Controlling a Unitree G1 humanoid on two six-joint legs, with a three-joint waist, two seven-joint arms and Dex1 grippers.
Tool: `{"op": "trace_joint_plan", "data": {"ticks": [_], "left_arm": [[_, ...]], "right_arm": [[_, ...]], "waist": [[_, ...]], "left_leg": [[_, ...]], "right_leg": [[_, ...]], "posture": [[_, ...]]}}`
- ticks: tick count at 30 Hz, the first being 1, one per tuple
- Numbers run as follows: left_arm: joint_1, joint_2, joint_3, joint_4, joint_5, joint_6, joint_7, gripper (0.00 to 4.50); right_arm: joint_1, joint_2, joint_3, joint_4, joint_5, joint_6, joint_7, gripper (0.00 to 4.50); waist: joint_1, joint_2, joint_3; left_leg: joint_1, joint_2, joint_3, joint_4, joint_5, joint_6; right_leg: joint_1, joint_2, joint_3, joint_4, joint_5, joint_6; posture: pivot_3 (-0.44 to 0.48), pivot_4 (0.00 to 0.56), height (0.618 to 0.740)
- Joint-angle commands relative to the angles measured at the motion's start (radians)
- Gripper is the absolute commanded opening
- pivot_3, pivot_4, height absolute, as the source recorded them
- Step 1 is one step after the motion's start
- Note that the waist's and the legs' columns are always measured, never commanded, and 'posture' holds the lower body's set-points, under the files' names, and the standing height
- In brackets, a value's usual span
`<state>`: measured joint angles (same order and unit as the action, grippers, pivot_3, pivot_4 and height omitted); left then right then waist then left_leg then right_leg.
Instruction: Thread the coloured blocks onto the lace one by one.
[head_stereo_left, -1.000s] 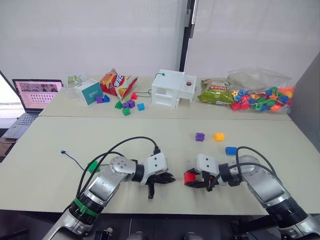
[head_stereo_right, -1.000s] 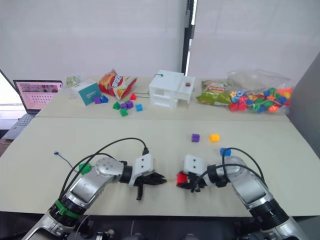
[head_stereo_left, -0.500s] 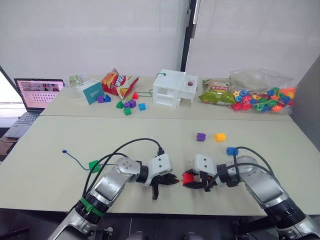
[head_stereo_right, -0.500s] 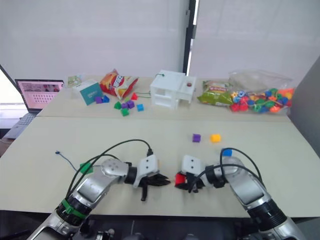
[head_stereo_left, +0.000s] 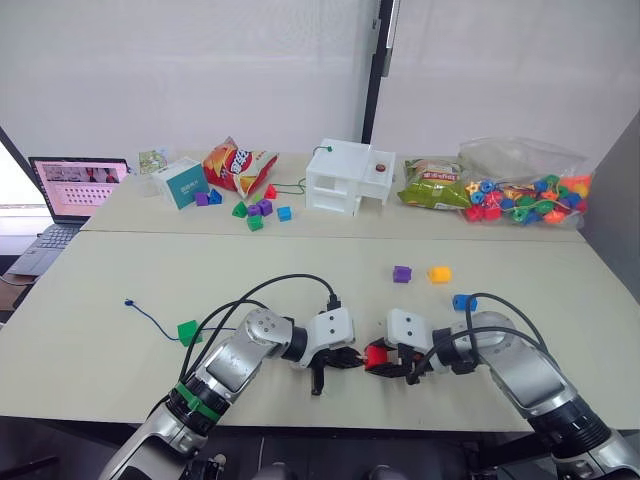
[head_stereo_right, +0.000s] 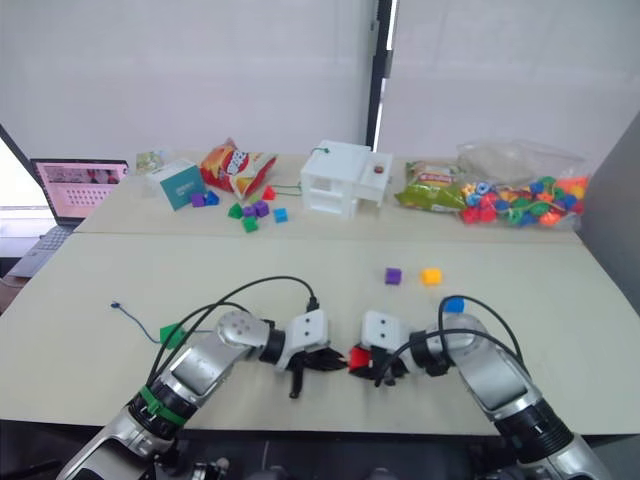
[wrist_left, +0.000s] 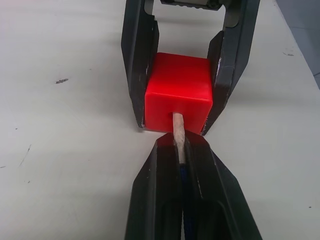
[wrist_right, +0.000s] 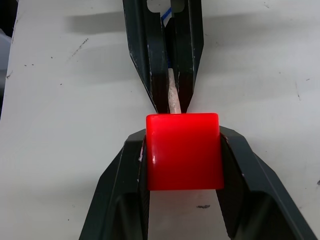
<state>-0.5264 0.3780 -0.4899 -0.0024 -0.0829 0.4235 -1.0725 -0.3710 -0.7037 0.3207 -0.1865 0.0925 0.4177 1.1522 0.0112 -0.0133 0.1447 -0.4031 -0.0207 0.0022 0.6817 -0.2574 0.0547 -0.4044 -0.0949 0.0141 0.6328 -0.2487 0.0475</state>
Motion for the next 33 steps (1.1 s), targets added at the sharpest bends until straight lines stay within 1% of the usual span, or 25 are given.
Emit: {"op": "trace_joint_plan", "data": {"ticks": [1, 3, 5, 8, 11, 14, 19, 22, 27, 31, 33], "left_arm": [[0.001, 0.012, 0.034, -0.057, -0.04, -0.013, -0.023, 1.25], [0.002, 0.021, 0.045, -0.059, -0.032, -0.021, -0.007, 1.93], [0.01, 0.033, 0.067, -0.075, -0.066, 0.01, -0.024, 2.51], [0.048, 0.093, 0.111, -0.097, -0.084, -0.007, -0.039, 2.51], [0.072, 0.14, 0.117, -0.069, -0.062, -0.056, -0.042, 2.51], [0.073, 0.141, 0.125, -0.049, -0.066, -0.075, -0.036, 2.51], [0.055, 0.104, 0.113, 0.034, -0.046, -0.121, -0.022, 2.51], [0.055, 0.095, 0.101, 0.039, -0.051, -0.125, -0.05, 1.76], [0.065, 0.088, 0.092, 0.022, -0.048, -0.13, -0.066, 0.1], [0.067, 0.08, 0.091, 0.012, -0.049, -0.13, -0.067, 0.04], [0.055, 0.06, 0.078, 0.01, -0.04, -0.13, -0.058, 0.04]], "right_arm": [[0.003, 0.008, 0.01, -0.018, -0.012, 0.005, -0.026, 1.19], [0.006, 0.007, 0.011, -0.016, -0.013, 0.003, -0.028, 1.19], [0.008, 0.007, 0.009, -0.018, -0.01, 0.005, -0.032, 1.19], [0.01, 0.006, 0.01, -0.019, -0.009, 0.008, -0.038, 1.19], [0.01, 0.004, 0.01, -0.02, -0.006, 0.011, -0.039, 1.19], [0.011, 0.001, 0.009, -0.024, -0.003, 0.014, -0.04, 1.19], [0.019, -0.005, 0.009, -0.037, 0.003, 0.025, -0.042, 1.19], [0.018, -0.007, 0.009, -0.039, 0.003, 0.031, -0.045, 1.19], [0.016, -0.01, 0.007, -0.043, 0.003, 0.036, -0.047, 1.19], [0.019, -0.011, 0.007, -0.047, 0.004, 0.039, -0.049, 1.19], [0.021, -0.01, 0.007, -0.049, 0.004, 0.041, -0.051, 1.19]], "waist": [[0.0, 0.0, 0.0], [-0.001, 0.0, 0.0], [-0.002, 0.0, 0.0], [-0.006, 0.0, 0.0], [-0.006, 0.0, 0.0], [0.0, 0.0, 0.0], [0.001, 0.0, 0.0], [0.0, 0.0, 0.0], [0.0, 0.0, 0.0], [0.0, 0.0, 0.0], [0.001, 0.0, 0.0]], "left_leg": [[0.0, 0.0, 0.0, 0.0, 0.0, 0.0], [0.0, 0.0, 0.0, 0.0, 0.0, 0.0], [0.0, 0.0, 0.0, 0.0, 0.0, 0.0], [0.0, 0.001, 0.0, 0.0, 0.0, 0.0], [0.001, 0.001, 0.0, 0.0, 0.0, 0.0], [0.001, 0.0, 0.0, 0.0, 0.0, 0.0], [0.001, 0.0, 0.0, 0.001, 0.0, 0.0], [0.001, 0.0, 0.0, 0.001, 0.0, 0.0], [0.001, 0.0, 0.0, 0.001, 0.0, 0.0], [0.001, 0.0, 0.0, 0.001, 0.0, 0.0], [0.001, 0.0, 0.0, 0.001, 0.0, 0.0]], "right_leg": [[0.0, 0.0, 0.0, 0.0, 0.0, 0.0], [0.0, 0.0, 0.0, 0.0, 0.0, 0.0], [0.0, 0.0, 0.0, 0.0, 0.0, 0.0], [0.0, 0.001, 0.0, 0.001, 0.0, 0.0], [0.0, 0.0, 0.0, 0.001, 0.0, 0.0], [0.0, 0.0, 0.0, 0.001, 0.0, 0.0], [0.0, 0.0, 0.0, 0.001, 0.0, 0.0], [0.0, 0.0, 0.0, 0.002, 0.0, 0.0], [0.0, 0.0, 0.0, 0.001, 0.0, 0.0], [0.0, 0.0, 0.0, 0.001, 0.0, 0.0], [0.0, 0.0, 0.0, 0.001, 0.0, 0.0]], "posture": [[0.0, 0.15, 0.74], [0.0, 0.15, 0.74], [0.0, 0.15, 0.74], [0.0, 0.15, 0.74], [0.0, 0.15, 0.74], [0.0, 0.15, 0.74], [0.0, 0.15, 0.74], [0.0, 0.15, 0.74], [0.0, 0.15, 0.74], [0.0, 0.15, 0.74], [0.0, 0.15, 0.74]]}}
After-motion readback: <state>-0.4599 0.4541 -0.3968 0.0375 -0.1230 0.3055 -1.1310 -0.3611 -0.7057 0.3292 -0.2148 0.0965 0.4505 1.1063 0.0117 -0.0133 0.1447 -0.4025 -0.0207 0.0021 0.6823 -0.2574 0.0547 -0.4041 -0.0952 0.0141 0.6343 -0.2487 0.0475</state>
